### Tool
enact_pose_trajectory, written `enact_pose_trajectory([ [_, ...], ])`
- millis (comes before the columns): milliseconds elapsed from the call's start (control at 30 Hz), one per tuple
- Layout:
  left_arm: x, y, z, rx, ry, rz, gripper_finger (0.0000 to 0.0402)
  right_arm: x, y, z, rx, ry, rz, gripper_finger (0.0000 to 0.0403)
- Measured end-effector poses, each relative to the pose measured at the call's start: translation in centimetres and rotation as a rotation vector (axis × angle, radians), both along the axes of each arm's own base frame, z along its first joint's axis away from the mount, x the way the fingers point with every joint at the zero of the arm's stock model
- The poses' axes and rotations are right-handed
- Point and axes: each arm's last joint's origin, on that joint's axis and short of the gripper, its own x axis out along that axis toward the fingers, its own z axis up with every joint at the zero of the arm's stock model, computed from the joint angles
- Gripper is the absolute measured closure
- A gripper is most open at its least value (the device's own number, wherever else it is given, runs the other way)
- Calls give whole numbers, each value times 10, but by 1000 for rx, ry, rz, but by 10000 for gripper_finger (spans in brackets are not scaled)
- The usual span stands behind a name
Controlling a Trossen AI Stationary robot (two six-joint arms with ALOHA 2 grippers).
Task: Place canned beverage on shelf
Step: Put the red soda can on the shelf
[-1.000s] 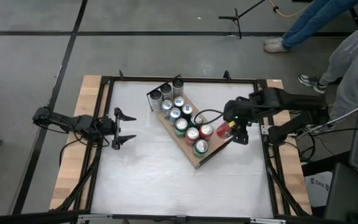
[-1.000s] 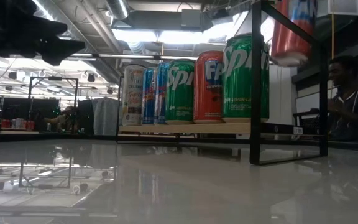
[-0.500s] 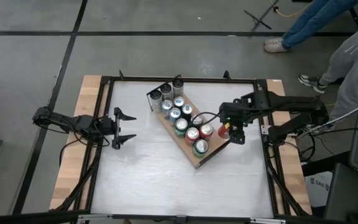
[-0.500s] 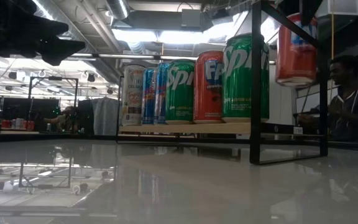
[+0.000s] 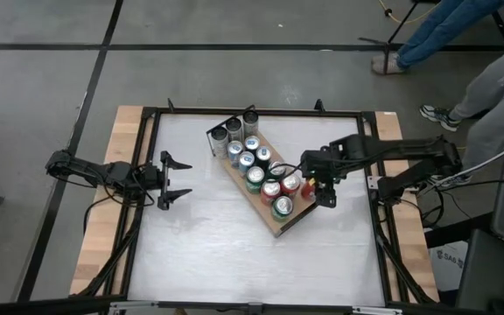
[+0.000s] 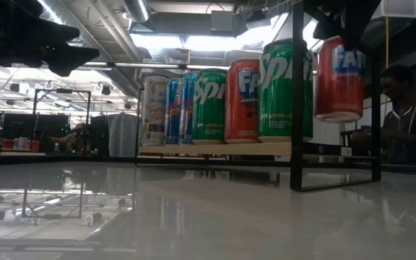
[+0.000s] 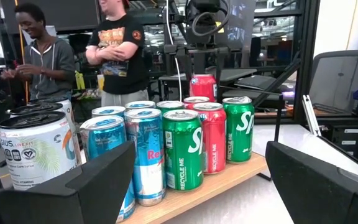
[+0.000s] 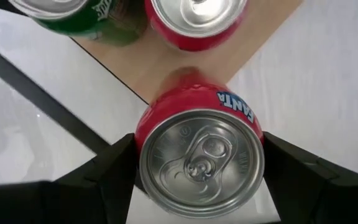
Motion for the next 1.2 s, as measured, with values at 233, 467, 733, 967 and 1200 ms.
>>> enact_pose_trajectory([
  [233, 0, 0, 0, 1, 1, 0, 47, 5, 0, -13, 3, -22, 0, 123],
  [467, 0, 0, 0, 1, 1, 0, 47, 6, 0, -25, 2, -7, 0, 123],
  [733, 0, 0, 0, 1, 1, 0, 47, 6, 1, -36, 8, -2, 0, 123],
  [967, 0, 0, 0, 1, 1, 0, 47, 9, 1, -38, 39, -30, 6, 123],
  [1200, 0, 0, 0, 1, 1, 0, 47, 9, 2, -38, 46, -36, 8, 123],
])
